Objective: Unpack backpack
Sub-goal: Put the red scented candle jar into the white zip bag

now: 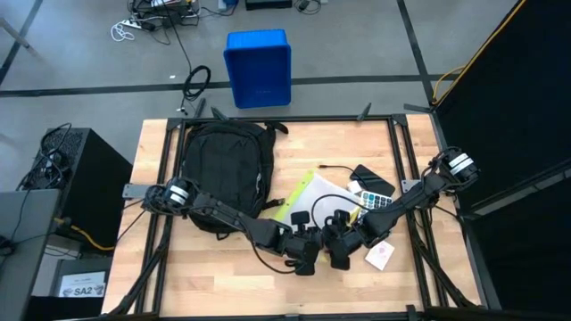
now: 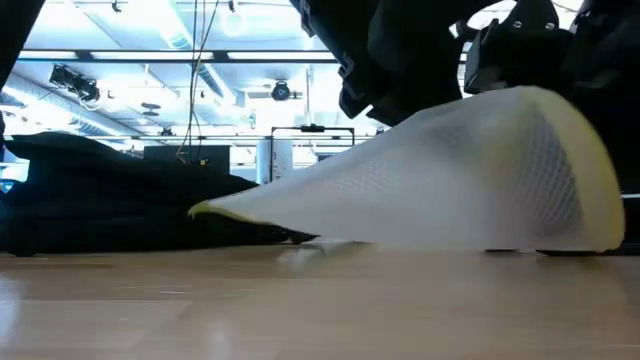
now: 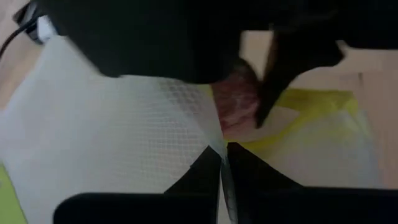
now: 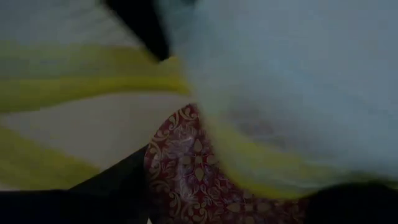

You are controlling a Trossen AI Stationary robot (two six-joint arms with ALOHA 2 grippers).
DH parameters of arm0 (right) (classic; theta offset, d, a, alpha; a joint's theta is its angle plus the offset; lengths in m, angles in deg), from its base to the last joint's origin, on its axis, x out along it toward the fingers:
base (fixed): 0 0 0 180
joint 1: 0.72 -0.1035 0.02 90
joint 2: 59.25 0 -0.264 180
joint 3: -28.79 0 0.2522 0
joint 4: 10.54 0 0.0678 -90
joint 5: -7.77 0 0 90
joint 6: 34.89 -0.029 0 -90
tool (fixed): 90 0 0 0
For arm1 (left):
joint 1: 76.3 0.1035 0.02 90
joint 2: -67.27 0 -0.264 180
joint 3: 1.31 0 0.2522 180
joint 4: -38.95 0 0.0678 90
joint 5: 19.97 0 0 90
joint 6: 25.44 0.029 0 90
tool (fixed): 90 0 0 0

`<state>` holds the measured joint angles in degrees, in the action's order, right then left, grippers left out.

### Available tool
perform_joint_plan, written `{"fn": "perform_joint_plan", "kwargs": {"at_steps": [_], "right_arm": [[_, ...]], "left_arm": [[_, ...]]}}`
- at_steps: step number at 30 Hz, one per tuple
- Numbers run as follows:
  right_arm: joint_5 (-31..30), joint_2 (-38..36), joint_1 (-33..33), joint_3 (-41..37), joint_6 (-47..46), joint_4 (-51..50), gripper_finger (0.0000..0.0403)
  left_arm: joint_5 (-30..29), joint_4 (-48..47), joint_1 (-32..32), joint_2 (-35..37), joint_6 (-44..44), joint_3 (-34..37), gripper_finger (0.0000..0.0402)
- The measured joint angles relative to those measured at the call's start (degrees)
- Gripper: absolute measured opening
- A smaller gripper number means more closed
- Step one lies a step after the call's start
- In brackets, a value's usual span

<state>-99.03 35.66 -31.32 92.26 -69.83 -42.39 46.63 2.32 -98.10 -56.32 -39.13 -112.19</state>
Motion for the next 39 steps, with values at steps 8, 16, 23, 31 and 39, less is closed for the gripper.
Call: {"fn": "perform_joint_plan", "kwargs": {"at_steps": [8, 16, 23, 31, 39], "right_arm": [[-3.7, 0.1, 2.2, -0.1, 2.8, 6.4, 0.0268], [-1.7, 0.2, 4.0, -0.2, 5.5, 9.2, 0.0280], [0.8, 0.1, 3.5, -0.1, 5.0, 9.1, 0.0329], [0.2, -7.9, 2.4, 0.0, 4.3, 2.1, 0.0317], [-3.0, -15.7, -3.4, 0.1, 5.7, -4.7, 0.0285]], "left_arm": [[0.5, 2.2, -0.4, 0.0, 1.4, 0.0, 0.0000], [1.0, 2.6, -0.5, 0.2, 1.7, 0.0, 0.0000], [1.7, 2.2, -0.8, 0.2, 1.7, 0.0, 0.0000], [3.0, 0.8, -0.7, 0.2, 1.9, -0.1, 0.0000], [3.3, 0.3, -0.8, 0.1, 2.8, -0.1, 0.0000]]}}
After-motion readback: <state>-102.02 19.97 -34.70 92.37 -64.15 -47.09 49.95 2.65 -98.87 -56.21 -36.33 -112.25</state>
